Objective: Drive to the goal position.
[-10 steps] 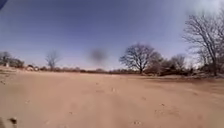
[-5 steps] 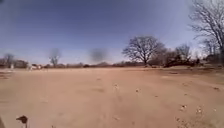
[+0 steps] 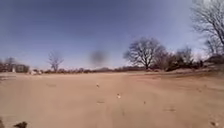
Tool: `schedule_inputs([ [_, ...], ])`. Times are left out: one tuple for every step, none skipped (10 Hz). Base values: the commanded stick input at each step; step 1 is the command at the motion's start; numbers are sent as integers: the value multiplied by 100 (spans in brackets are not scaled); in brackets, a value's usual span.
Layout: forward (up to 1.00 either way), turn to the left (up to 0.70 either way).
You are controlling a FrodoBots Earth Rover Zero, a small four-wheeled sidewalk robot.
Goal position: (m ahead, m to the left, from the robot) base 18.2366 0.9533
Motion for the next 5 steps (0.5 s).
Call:
schedule_inputs([
  [100,0],
  [100,0],
  [100,0],
  [100,0],
  [100,0],
])
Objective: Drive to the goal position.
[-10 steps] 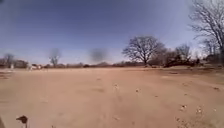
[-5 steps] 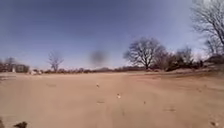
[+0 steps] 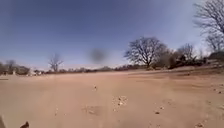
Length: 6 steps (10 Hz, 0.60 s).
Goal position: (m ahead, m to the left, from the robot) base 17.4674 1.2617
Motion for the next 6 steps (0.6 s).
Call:
schedule_inputs([
  [100,0],
  [100,0],
  [100,0],
  [100,0],
  [100,0],
  [100,0],
])
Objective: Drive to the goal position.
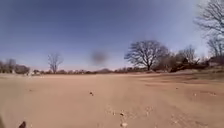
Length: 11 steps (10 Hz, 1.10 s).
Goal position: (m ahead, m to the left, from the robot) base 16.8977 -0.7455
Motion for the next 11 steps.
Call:
schedule_inputs([
  [100,0],
  [100,0],
  [100,0],
  [100,0],
  [100,0],
  [100,0],
  [100,0],
  [100,0],
  [100,0],
  [100,0],
  [100,0],
])
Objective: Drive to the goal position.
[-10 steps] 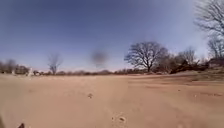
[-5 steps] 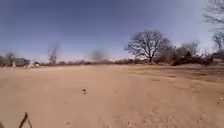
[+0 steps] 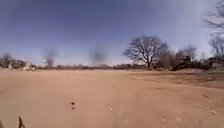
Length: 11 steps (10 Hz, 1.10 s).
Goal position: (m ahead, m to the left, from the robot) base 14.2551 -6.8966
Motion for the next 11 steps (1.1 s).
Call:
schedule_inputs([
  [100,0],
  [100,0],
  [100,0],
  [100,0],
  [100,0],
  [100,0],
  [100,0],
  [100,0],
  [100,27],
  [100,27],
  [100,27],
])
